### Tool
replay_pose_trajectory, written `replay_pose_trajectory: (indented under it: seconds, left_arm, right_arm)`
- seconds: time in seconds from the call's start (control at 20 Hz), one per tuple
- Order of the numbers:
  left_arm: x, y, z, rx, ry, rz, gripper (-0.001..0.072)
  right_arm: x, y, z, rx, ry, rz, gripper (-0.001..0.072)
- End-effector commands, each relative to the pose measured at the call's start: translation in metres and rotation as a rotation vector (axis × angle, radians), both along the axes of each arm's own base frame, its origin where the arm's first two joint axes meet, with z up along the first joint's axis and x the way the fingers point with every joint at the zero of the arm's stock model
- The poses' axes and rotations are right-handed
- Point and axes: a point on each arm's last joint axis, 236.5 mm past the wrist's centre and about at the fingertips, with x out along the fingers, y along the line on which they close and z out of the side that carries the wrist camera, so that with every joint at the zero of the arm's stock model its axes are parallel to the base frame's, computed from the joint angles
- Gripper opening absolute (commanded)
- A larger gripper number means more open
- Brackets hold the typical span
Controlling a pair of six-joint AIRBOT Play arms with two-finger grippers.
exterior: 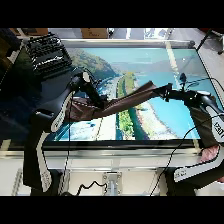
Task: Fold the shirts.
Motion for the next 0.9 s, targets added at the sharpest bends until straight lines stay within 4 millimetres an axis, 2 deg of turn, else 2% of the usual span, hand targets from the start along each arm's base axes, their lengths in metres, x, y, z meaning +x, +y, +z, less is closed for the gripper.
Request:
replay_pose_trajectory:
  seconds: [0.0,0.05,0.15,0.3,0.4,0.5,0.65,0.75,0.85]
  left_arm:
    - [0.002,-0.01,0.01,-0.044,-0.004,0.004,0.0006]
    - [0.006,-0.016,0.018,-0.076,-0.018,0.002,0.0007]
    - [0.015,-0.031,0.04,-0.149,-0.057,-0.002,0.0007]
    - [0.034,-0.054,0.093,-0.292,-0.159,-0.009,0.0008]
    - [0.055,-0.045,0.128,-0.325,-0.276,0.024,0.0008]
    - [0.083,-0.014,0.168,-0.342,-0.399,0.104,0.0008]
    - [0.111,0.055,0.224,-0.342,-0.535,0.235,0.0008]
    - [0.115,0.102,0.247,-0.325,-0.576,0.298,0.0008]
    - [0.111,0.14,0.262,-0.303,-0.587,0.34,0.0008]
  right_arm:
    - [0.015,0.029,0.079,-0.037,-0.175,0.083,0.0019]
    - [0.017,0.042,0.091,-0.061,-0.202,0.118,0.0019]
    - [0.015,0.07,0.099,-0.123,-0.226,0.191,0.0019]
    - [0.003,0.11,0.09,-0.182,-0.216,0.281,0.0019]
    - [-0.007,0.132,0.084,-0.201,-0.21,0.333,0.0019]
    - [-0.016,0.154,0.082,-0.208,-0.218,0.379,0.0019]
    - [-0.023,0.19,0.088,-0.246,-0.272,0.44,0.0018]
    - [-0.025,0.214,0.092,-0.26,-0.294,0.472,0.0018]
    - [-0.026,0.236,0.092,-0.249,-0.294,0.501,0.0018]
